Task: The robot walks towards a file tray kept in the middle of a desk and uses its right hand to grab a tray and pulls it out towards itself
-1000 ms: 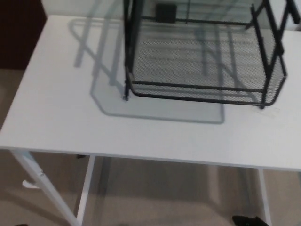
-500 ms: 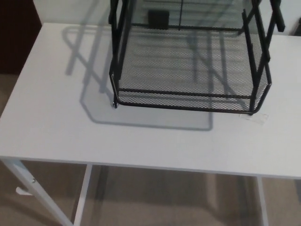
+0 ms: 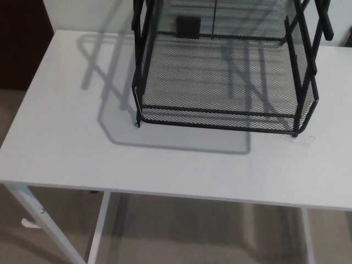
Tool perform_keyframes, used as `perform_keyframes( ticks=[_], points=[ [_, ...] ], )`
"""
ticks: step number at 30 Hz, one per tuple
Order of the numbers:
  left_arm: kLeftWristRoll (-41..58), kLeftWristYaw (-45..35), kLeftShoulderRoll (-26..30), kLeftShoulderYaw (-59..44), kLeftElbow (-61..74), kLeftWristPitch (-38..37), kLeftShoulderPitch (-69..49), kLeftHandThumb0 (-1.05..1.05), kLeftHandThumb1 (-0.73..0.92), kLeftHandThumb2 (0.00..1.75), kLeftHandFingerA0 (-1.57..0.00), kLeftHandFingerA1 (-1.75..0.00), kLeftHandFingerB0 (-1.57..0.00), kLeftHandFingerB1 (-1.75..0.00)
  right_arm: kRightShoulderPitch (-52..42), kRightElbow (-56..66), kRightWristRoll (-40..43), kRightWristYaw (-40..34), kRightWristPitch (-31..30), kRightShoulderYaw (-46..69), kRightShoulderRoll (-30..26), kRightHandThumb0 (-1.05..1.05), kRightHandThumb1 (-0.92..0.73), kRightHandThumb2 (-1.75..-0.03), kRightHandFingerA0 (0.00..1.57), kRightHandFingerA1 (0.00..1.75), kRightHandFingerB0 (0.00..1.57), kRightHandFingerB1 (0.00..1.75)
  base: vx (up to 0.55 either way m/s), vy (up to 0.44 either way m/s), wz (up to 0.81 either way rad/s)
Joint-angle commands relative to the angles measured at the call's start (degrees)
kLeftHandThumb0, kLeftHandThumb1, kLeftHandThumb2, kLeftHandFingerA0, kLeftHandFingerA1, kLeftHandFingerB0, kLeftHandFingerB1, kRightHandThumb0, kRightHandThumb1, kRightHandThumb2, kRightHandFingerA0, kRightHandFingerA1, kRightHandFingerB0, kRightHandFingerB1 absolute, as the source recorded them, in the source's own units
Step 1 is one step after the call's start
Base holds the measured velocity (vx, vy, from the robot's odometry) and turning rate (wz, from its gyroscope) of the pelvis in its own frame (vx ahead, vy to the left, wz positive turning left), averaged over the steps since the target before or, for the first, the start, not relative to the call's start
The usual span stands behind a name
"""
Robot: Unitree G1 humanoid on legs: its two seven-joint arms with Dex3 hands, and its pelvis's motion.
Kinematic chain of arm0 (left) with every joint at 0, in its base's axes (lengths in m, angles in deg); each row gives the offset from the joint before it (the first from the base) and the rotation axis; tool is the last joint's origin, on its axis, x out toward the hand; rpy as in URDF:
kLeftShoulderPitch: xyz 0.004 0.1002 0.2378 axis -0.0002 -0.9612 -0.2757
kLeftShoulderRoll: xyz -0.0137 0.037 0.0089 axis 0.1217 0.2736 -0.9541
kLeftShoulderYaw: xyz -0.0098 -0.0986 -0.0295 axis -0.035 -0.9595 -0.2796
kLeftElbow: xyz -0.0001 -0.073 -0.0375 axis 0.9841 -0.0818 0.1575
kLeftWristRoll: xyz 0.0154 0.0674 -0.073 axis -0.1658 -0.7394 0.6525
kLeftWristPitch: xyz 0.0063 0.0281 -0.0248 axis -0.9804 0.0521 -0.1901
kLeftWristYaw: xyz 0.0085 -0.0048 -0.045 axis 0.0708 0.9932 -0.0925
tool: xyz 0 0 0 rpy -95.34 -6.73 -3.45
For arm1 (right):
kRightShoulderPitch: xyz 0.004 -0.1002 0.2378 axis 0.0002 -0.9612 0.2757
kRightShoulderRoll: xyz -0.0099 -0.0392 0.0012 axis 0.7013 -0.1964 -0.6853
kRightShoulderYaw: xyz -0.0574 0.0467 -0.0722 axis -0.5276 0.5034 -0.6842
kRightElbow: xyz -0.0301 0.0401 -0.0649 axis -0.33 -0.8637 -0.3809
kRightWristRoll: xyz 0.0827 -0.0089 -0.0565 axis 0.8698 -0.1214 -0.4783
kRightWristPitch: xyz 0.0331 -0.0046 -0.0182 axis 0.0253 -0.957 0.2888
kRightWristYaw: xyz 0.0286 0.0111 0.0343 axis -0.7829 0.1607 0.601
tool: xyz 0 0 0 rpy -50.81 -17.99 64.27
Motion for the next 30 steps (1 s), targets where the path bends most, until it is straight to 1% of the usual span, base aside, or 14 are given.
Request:
perform_keyframes(
  ticks=[1, 6, 11, 12, 13, 14, 15, 16, 17, 18, 21, 25, 26, 30],
  points=[
    [0.6, -0.8, 1.3, -0.9, 0.7, -3.2, 0.5, -0.42, 0.33, 0.61, -0.55, -0.47, -0.38, -0.43, -15.0, 15.8, -0.5, -2.4, 12.2, -1.0, -1.5, -0.54, -0.74, -0.67, 0.28, 0.78, 0.18, 0.61, 0.0, 0.0, 0.0],
    [1.4, -1.4, 1.5, -1.4, 0.1, -3.3, 1.9, -0.37, 0.32, 0.59, -0.55, -0.47, -0.39, -0.43, -23.4, 32.4, -0.6, -4.3, 23.6, -0.2, -1.1, -0.53, -0.78, -0.62, 0.27, 0.67, 0.22, 0.52, 0.0, 0.0, 0.0],
    [2.3, -1.8, 1.4, -1.8, 1.7, -2.2, 1.6, -0.38, 0.33, 0.58, -0.55, -0.47, -0.39, -0.44, -17.4, 46.7, -9.8, -7.6, 29.3, 5.8, 1.2, -0.52, -0.81, -0.64, 0.26, 0.56, 0.18, 0.41, 0.0, 0.0, 0.0],
    [2.1, -1.7, 1.4, -1.7, 1.8, -2.1, 1.7, -0.38, 0.32, 0.59, -0.55, -0.47, -0.38, -0.43, -15.7, 48.8, -11.3, -7.7, 28.4, 6.4, 1.7, -0.55, -0.64, -0.89, 0.18, 0.56, 0.12, 0.47, 0.0, 0.0, 0.0],
    [2.1, -1.4, 1.4, -1.8, 2.1, -1.9, 2.0, -0.38, 0.32, 0.59, -0.55, -0.47, -0.39, -0.43, -12.7, 52.6, -13.9, -7.5, 25.8, 6.9, 2.4, -0.53, -0.8, -0.63, 0.17, 0.52, 0.12, 0.37, 0.0, 0.0, 0.0],
    [1.7, -1.1, 1.5, -1.7, 2.3, -2.0, 2.2, -0.41, 0.33, 0.6, -0.55, -0.47, -0.38, -0.43, -9.4, 55.7, -16.3, -6.7, 22.5, 6.7, 3.0, -0.54, -0.77, -0.63, 0.13, 0.5, 0.09, 0.36, 0.0, 0.0, 0.0],
    [1.1, -0.5, 1.7, -1.6, 2.3, -2.3, 2.2, -0.42, 0.33, 0.61, -0.55, -0.47, -0.38, -0.43, -4.4, 58.7, -19.5, -5.6, 18.7, 6.2, 3.8, -0.35, -0.62, -1.13, 0.01, 0.53, 0.0, 0.51, 0.0, 0.0, 0.0],
    [1.1, -0.4, 1.8, -1.6, 2.5, -2.4, 2.1, -0.42, 0.33, 0.61, -0.55, -0.48, -0.38, -0.44, -0.1, 60.1, -22.0, -4.2, 15.5, 5.4, 4.3, -0.61, -0.61, -0.91, 0.0, 0.5, 0.02, 0.41, 0.0, 0.0, 0.0],
    [1.1, -0.5, 1.8, -1.6, 2.8, -2.4, 1.9, -0.42, 0.33, 0.61, -0.55, -0.48, -0.38, -0.44, 2.5, 60.8, -23.8, -3.1, 13.6, 4.9, 4.5, -0.61, -0.61, -0.91, 0.0, 0.5, 0.02, 0.41, 0.0, 0.0, 0.0],
    [1.2, -0.5, 1.8, -1.7, 3.0, -2.3, 1.9, -0.43, 0.32, 0.61, -0.55, -0.48, -0.38, -0.44, 7.6, 60.5, -27.3, -1.6, 11.0, 4.5, 4.8, -0.59, -0.72, -0.62, 0.03, 0.46, 0.07, 0.31, 0.0, 0.0, 0.0],
    [1.7, -1.1, 2.0, -1.8, 4.4, -1.0, 2.0, -0.42, 0.32, 0.6, -0.54, -0.47, -0.37, -0.44, 22.0, 56.6, -34.2, 2.5, 5.4, 2.9, 4.6, -0.66, -0.63, -0.78, 0.0, 0.17, 0.0, 0.09, 0.0, 0.0, 0.0],
    [2.2, -1.3, 2.2, -2.0, 8.3, 1.4, 1.4, -0.42, 0.32, 0.61, -0.53, -0.47, -0.37, -0.44, 39.6, 46.6, -43.4, 4.0, 0.6, 0.8, 4.1, -0.72, -0.61, -0.73, 0.0, 0.01, 0.01, 0.02, 0.0, 0.0, 0.0],
    [2.0, -1.2, 2.3, -1.9, 8.6, 1.2, 1.3, -0.42, 0.32, 0.61, -0.53, -0.47, -0.37, -0.44, 42.6, 44.3, -45.3, 4.4, -0.8, 0.1, 4.1, -0.88, -0.44, -0.86, 0.0, 0.33, 0.0, 0.27, 0.0, 0.0, 0.0],
    [1.2, -0.7, 2.6, -1.7, 9.5, 1.0, 1.0, -0.46, 0.33, 0.62, -0.54, -0.47, -0.37, -0.43, 50.9, 37.2, -50.5, 6.5, -5.2, -2.3, 3.9, -1.01, -0.52, -0.93, 0.0, 0.33, 0.0, 0.21, 0.0, 0.0, 0.0]
  ],
)
